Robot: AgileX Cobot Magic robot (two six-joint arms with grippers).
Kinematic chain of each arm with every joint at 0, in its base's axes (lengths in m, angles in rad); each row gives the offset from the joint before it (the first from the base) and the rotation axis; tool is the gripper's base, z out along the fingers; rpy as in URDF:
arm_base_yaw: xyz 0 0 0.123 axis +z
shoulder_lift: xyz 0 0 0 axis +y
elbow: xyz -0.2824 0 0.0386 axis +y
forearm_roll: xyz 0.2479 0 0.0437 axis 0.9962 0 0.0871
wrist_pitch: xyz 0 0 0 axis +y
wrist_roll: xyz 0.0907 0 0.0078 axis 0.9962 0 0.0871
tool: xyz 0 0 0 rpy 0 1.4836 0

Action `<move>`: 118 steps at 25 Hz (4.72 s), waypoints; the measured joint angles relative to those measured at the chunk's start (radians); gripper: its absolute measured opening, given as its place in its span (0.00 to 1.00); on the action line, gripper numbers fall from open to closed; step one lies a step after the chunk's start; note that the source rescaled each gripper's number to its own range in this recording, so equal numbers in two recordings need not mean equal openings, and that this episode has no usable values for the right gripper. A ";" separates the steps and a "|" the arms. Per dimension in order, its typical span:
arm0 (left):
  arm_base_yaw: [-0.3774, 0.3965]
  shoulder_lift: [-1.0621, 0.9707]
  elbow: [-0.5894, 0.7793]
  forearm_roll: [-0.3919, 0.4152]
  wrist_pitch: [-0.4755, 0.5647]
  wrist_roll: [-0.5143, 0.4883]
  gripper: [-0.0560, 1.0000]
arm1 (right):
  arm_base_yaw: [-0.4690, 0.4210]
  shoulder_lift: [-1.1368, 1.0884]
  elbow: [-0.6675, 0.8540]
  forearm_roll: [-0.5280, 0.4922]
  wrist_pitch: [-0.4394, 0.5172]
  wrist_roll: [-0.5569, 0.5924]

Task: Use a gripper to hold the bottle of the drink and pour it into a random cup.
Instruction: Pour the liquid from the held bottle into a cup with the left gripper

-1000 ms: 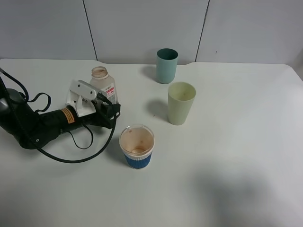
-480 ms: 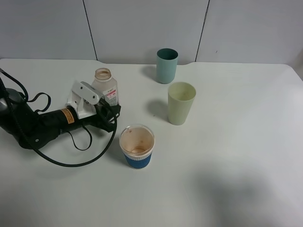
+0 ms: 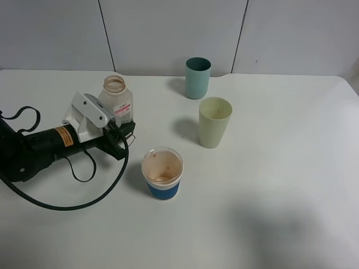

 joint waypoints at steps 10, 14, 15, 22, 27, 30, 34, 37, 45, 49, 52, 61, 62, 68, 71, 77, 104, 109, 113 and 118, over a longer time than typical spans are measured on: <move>0.000 -0.131 0.024 0.025 0.157 0.004 0.05 | 0.000 0.000 0.000 0.000 0.000 0.000; 0.000 -0.152 0.024 0.052 0.223 0.003 0.05 | 0.000 0.000 0.000 0.000 0.000 0.000; 0.000 -0.154 0.024 0.054 0.236 -0.001 0.05 | 0.000 0.000 0.000 0.000 0.000 0.000; 0.000 -0.238 0.026 0.096 0.370 -0.012 0.05 | 0.000 0.000 0.000 0.000 0.000 0.000; 0.000 -0.321 0.026 0.143 0.449 -0.012 0.05 | 0.000 0.000 0.000 0.000 0.000 0.000; 0.000 -0.358 0.027 0.176 0.500 -0.012 0.05 | 0.000 0.000 0.000 0.000 0.000 0.000; 0.000 -0.400 0.045 0.204 0.540 -0.012 0.05 | 0.000 0.000 0.000 0.000 0.000 0.000; 0.000 -0.423 0.086 0.207 0.540 -0.012 0.05 | 0.000 0.000 0.000 0.000 0.000 0.000; 0.000 -0.488 0.149 0.212 0.563 -0.012 0.05 | 0.000 0.000 0.000 0.000 0.000 0.000; 0.000 -0.502 0.149 0.226 0.567 -0.001 0.05 | 0.000 0.000 0.000 0.000 0.000 0.000; -0.011 -0.502 0.149 0.236 0.581 -0.001 0.05 | 0.000 0.000 0.000 0.000 0.000 0.000; -0.152 -0.502 0.149 0.165 0.634 0.039 0.05 | 0.000 0.000 0.000 0.000 0.000 0.000; -0.162 -0.502 0.149 0.157 0.641 0.040 0.05 | 0.000 0.000 0.000 0.000 0.000 0.000; -0.186 -0.501 0.120 0.150 0.696 0.045 0.05 | 0.000 0.000 0.000 0.000 0.000 0.000; -0.186 -0.501 0.095 0.161 0.724 0.045 0.05 | 0.000 0.000 0.000 0.000 0.000 0.000; -0.201 -0.505 0.063 0.200 0.823 0.045 0.05 | 0.000 0.000 0.000 0.000 0.000 0.000; -0.274 -0.505 -0.020 0.389 1.087 0.101 0.05 | 0.000 0.000 0.000 0.000 0.000 0.000; -0.287 -0.505 -0.020 0.395 1.117 0.113 0.05 | 0.000 0.000 0.000 0.000 0.000 0.000; -0.287 -0.505 -0.033 0.424 1.157 0.113 0.05 | 0.000 0.000 0.000 0.000 0.000 0.000; -0.287 -0.505 -0.059 0.460 1.195 0.113 0.05 | 0.000 0.000 0.000 0.000 0.000 0.000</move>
